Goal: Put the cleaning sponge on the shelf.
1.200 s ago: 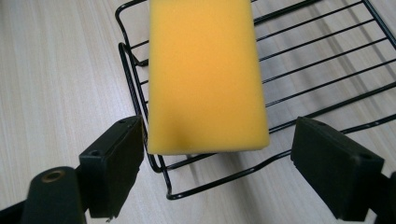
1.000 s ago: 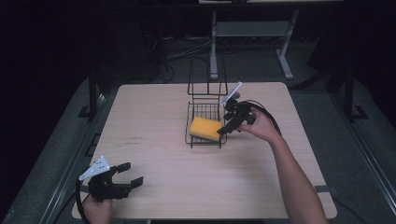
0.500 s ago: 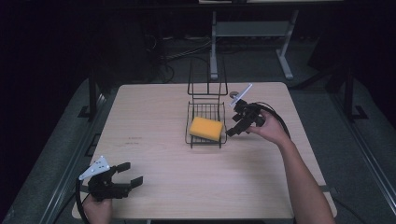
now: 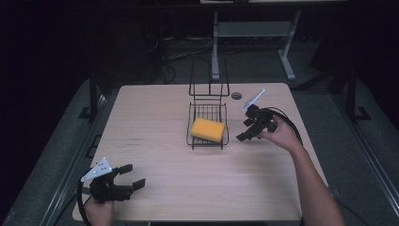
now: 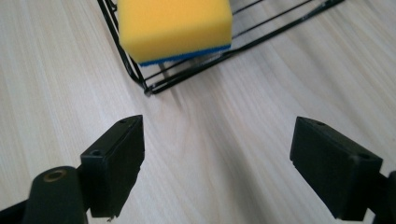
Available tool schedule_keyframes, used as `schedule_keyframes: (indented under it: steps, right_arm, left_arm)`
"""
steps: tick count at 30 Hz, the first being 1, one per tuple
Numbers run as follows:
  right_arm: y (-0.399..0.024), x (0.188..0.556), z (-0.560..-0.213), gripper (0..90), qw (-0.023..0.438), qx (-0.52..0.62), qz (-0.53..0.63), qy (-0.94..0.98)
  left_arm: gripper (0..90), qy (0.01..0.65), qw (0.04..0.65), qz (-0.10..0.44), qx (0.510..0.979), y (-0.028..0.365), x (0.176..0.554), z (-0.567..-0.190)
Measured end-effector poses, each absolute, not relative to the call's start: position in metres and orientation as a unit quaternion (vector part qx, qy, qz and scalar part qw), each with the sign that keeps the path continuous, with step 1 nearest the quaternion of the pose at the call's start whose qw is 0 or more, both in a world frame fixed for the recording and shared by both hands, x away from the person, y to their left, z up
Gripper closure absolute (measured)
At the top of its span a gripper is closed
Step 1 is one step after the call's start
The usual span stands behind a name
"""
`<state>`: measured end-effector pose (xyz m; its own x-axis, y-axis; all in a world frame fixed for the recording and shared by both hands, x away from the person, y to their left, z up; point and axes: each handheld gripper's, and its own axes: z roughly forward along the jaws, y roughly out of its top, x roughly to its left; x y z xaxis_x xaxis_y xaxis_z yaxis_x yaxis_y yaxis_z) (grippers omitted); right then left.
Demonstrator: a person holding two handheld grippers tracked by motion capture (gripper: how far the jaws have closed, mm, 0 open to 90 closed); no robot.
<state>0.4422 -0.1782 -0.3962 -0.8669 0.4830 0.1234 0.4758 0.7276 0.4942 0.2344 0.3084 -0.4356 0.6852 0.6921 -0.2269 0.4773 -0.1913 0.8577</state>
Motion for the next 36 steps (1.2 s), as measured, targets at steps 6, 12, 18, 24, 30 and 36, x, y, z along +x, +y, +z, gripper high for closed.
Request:
schedule_keyframes:
  steps: [6, 12, 18, 24, 30, 36]
  right_arm:
    - [-0.188, 0.433, -0.398, 17.4, 0.01, 0.263, 0.261, 0.929]
    - [-0.198, 0.426, -0.403, 17.4, 0.011, 0.266, 0.256, 0.929]
    - [-0.205, 0.42, -0.407, 17.4, 0.011, 0.271, 0.248, 0.93]
    - [-0.21, 0.414, -0.41, 17.4, 0.009, 0.273, 0.246, 0.93]
    - [-0.214, 0.41, -0.411, 17.4, 0.01, 0.273, 0.244, 0.931]
    - [-0.216, 0.405, -0.415, 17.4, 0.008, 0.275, 0.243, 0.93]
  left_arm:
    - [14.0, 0.38, 0.507, 0.105, 0.766, 0.306, 0.233, -0.435]
    - [14.1, 0.38, 0.507, 0.105, 0.767, 0.306, 0.233, -0.435]
    - [14.0, 0.38, 0.506, 0.105, 0.767, 0.305, 0.233, -0.435]
    - [14.0, 0.381, 0.505, 0.106, 0.768, 0.305, 0.233, -0.435]
    - [14.0, 0.381, 0.505, 0.106, 0.767, 0.306, 0.233, -0.435]
    - [14.0, 0.381, 0.505, 0.106, 0.767, 0.306, 0.233, -0.435]
